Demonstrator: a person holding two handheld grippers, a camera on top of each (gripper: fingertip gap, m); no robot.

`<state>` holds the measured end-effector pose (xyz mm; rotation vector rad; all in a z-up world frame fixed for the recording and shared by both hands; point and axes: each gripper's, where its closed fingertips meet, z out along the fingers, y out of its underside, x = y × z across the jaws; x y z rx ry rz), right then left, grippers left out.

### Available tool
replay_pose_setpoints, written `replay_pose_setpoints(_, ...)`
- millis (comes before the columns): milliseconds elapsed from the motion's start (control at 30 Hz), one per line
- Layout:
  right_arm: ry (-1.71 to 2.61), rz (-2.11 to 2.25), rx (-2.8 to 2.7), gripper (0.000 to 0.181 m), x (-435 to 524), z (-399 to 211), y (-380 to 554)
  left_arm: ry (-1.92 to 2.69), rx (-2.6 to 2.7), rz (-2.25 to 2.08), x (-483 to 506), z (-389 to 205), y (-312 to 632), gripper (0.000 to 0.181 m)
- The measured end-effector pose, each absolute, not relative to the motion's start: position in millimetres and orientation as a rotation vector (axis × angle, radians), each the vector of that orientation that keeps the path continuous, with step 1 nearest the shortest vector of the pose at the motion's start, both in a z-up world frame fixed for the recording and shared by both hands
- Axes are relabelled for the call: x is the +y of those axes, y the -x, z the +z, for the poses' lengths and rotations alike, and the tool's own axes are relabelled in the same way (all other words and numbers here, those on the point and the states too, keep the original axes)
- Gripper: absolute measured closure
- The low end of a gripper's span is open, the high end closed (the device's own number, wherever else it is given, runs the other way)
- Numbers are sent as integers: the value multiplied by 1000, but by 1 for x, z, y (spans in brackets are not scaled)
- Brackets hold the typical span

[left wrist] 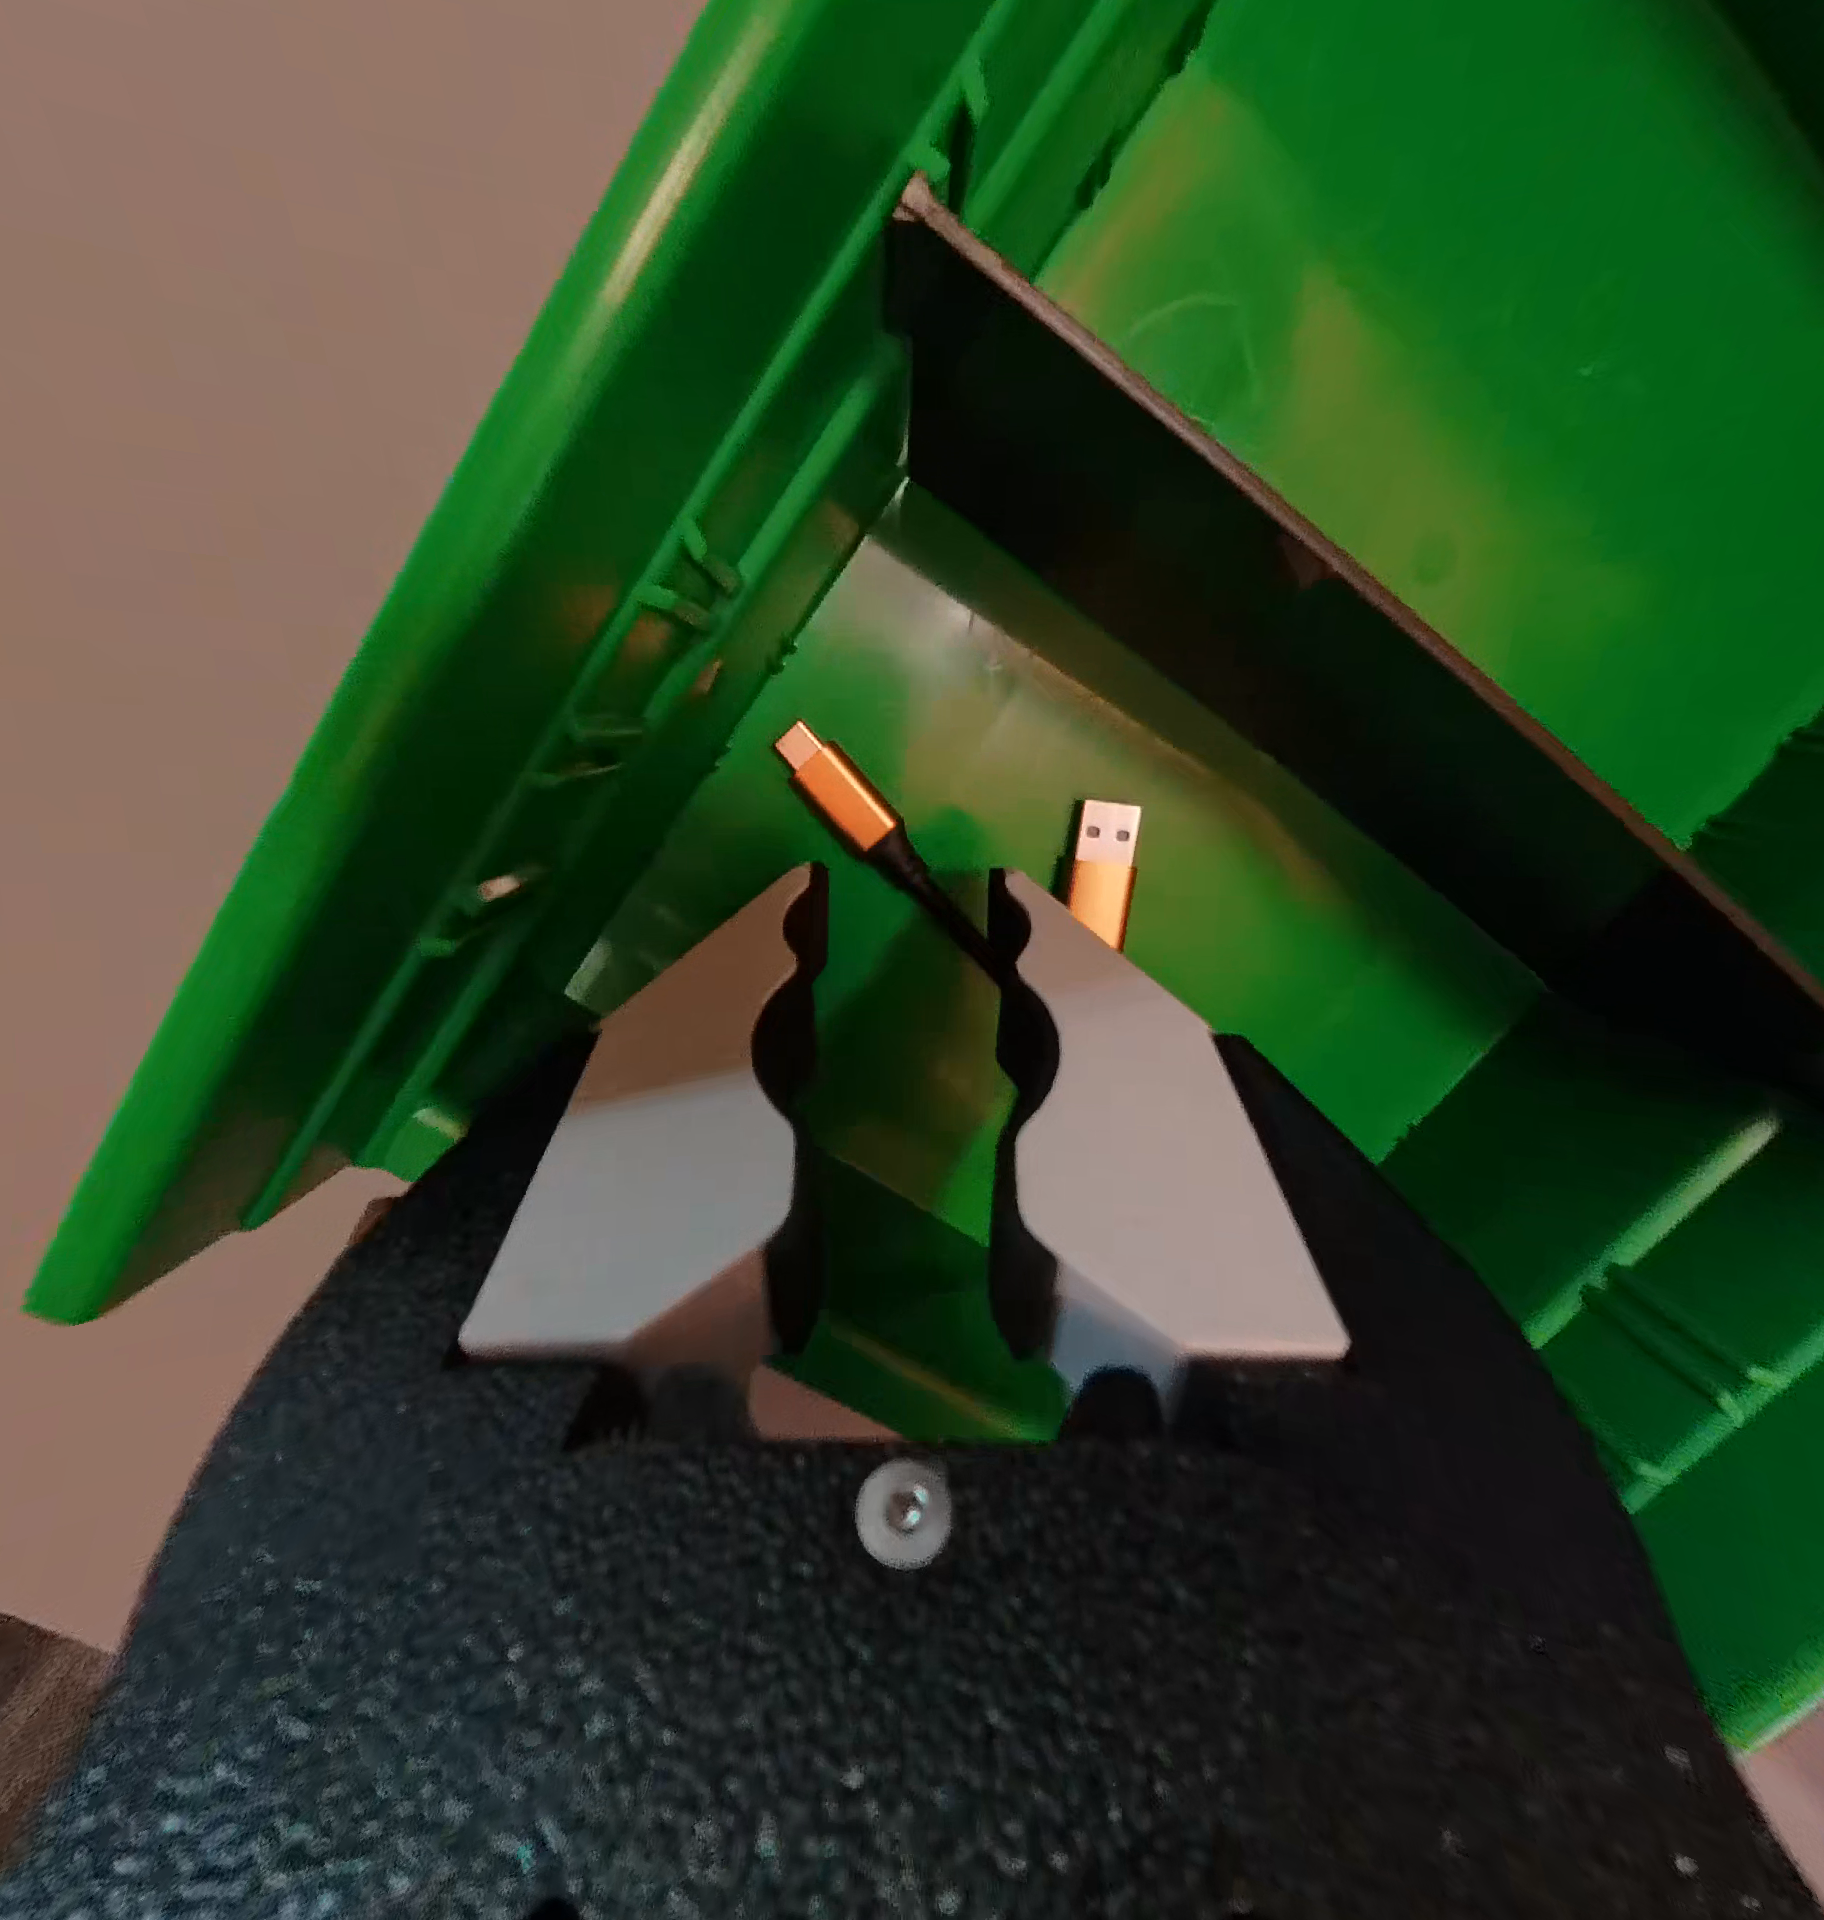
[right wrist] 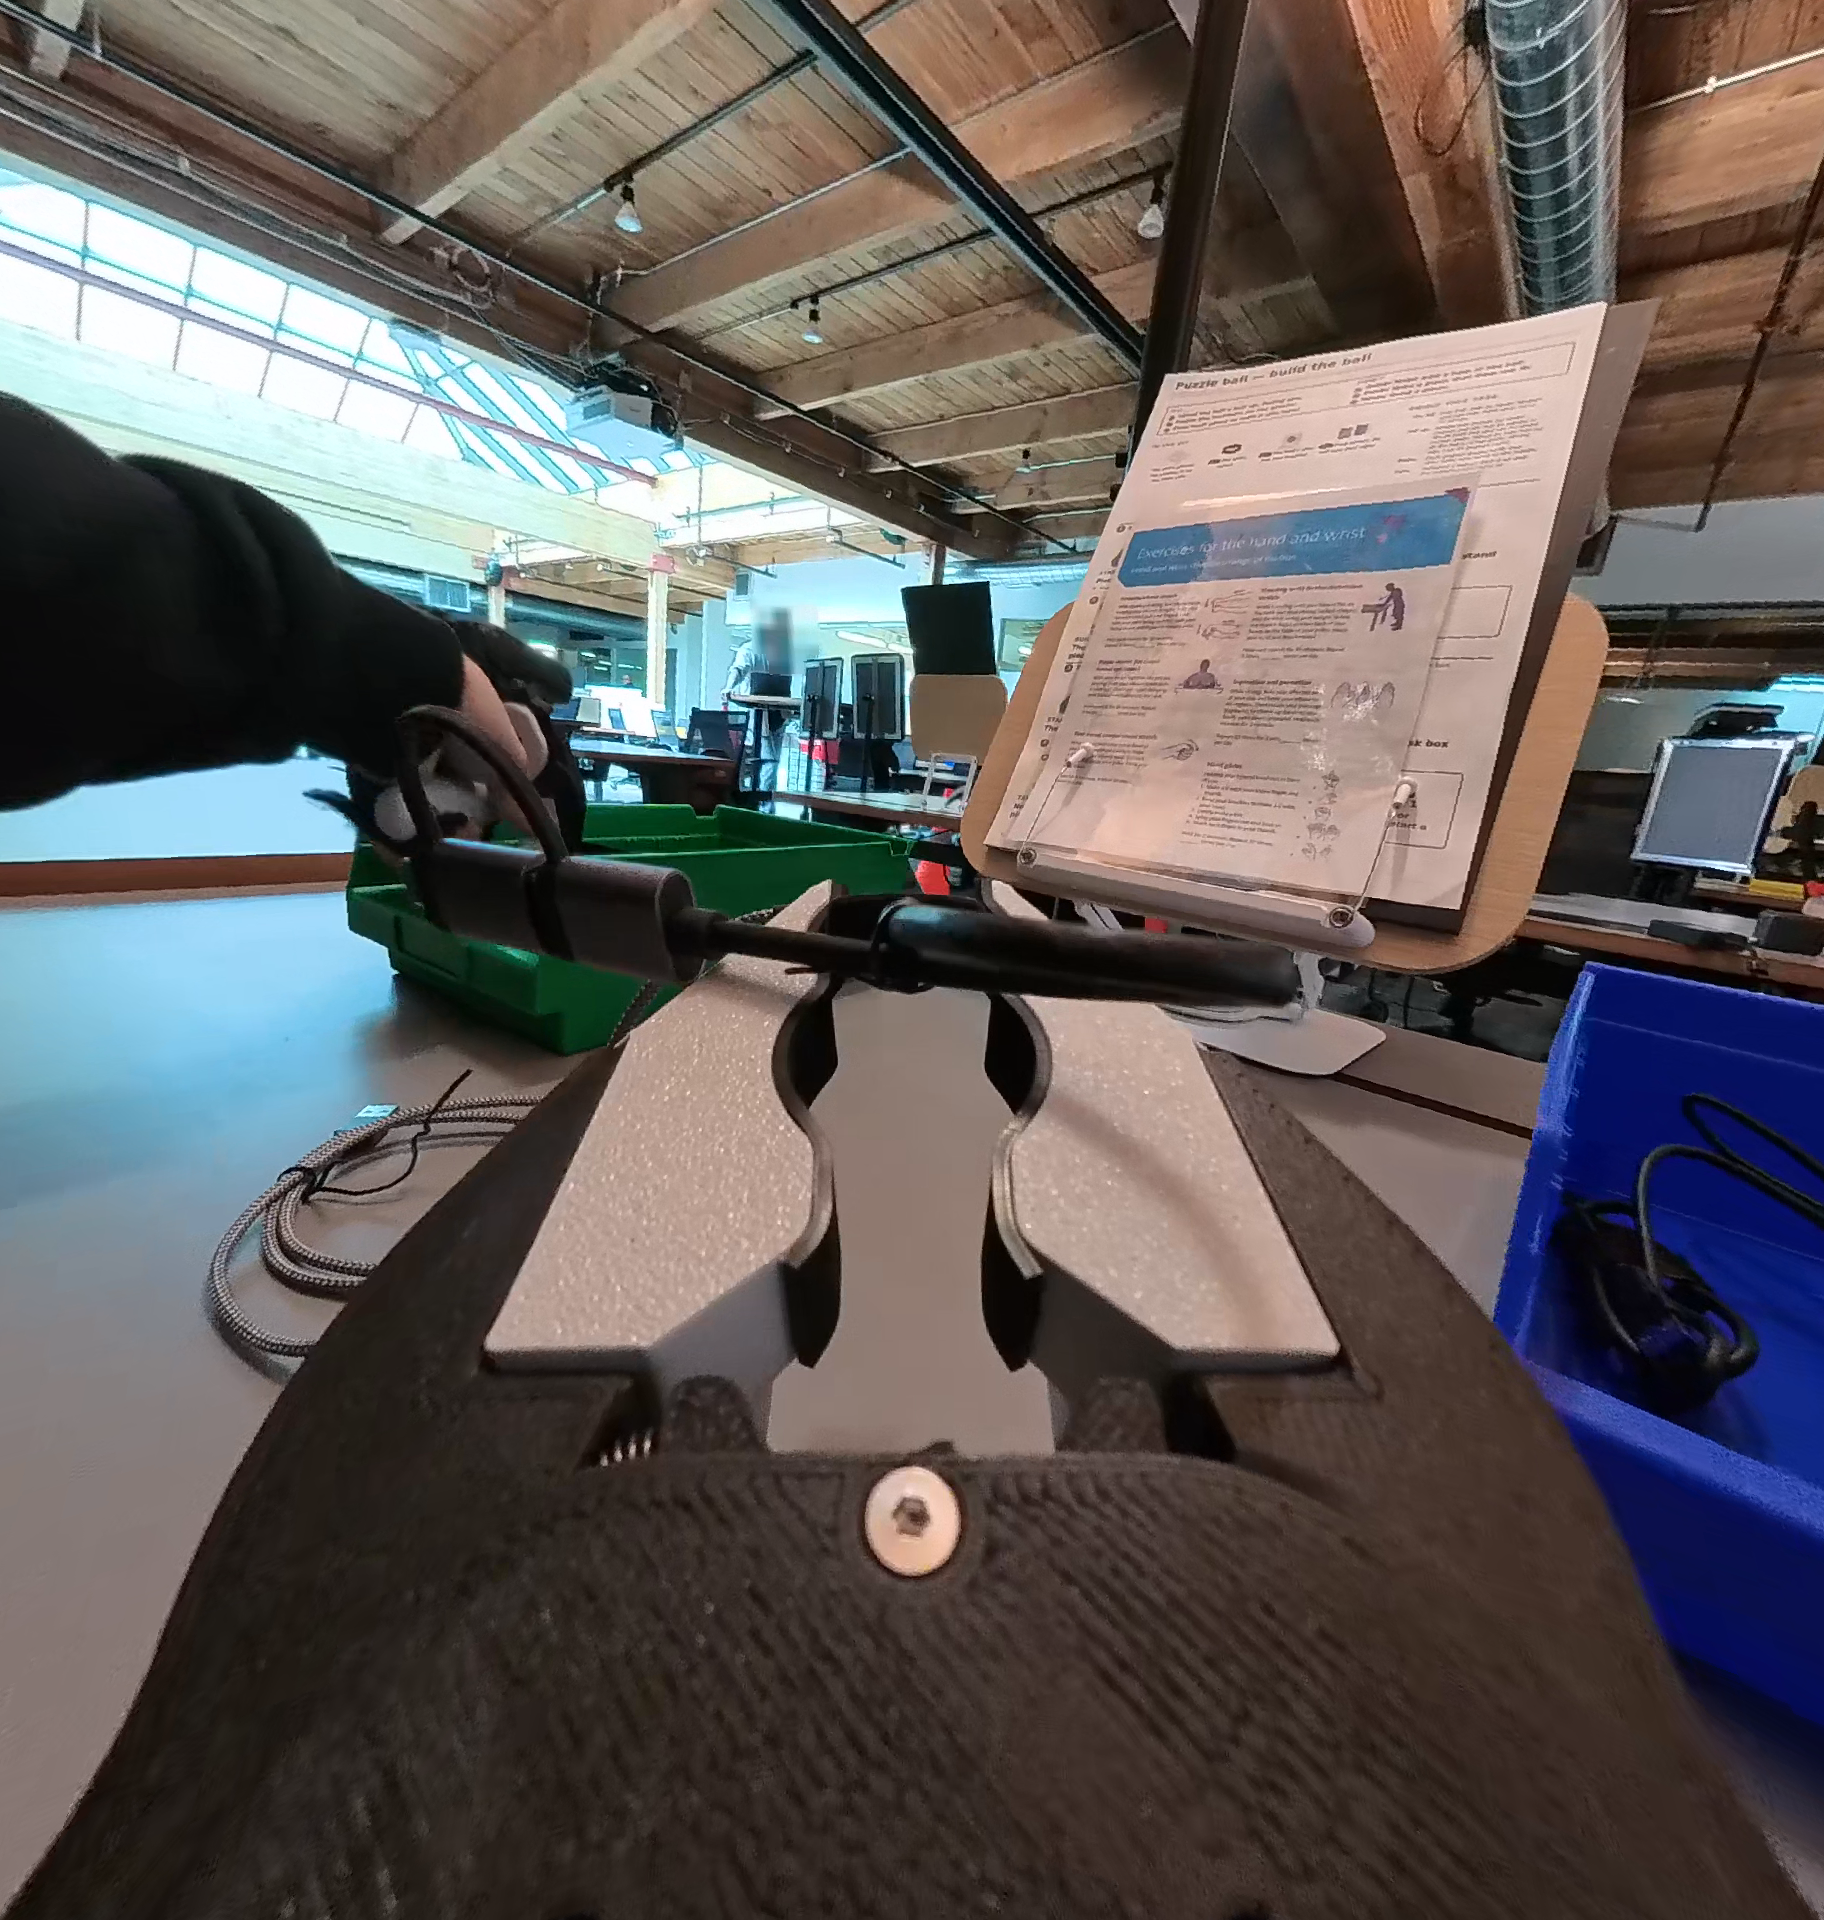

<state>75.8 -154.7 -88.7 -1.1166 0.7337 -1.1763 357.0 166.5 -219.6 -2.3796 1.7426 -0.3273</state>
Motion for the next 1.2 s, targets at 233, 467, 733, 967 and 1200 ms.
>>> replay_pose_setpoints(233, 1106, -1170, 734, 159, -156, -88, -76, 2369, 1683, -215, 174, -235, -355, 160)
replay_pose_setpoints(467, 1112, -1166, 735, 159, -155, -89, -76, 2320, 1760, -433, 169, -233, -360, 173)
replay_pose_setpoints(733, 1089, -1173, 740, 159, -158, -87, -75, 2181, 1864, -1225, 134, -163, -375, 176)
replay_pose_setpoints(967, 1090, -1189, 745, 159, -160, -87, -75, 1358, 2081, -1430, 123, -32, -350, 177)
replay_pose_setpoints(1200, 1055, -1192, 774, 159, -170, -86, -74, 446, 2514, -1251, 58, 9, -243, 177)
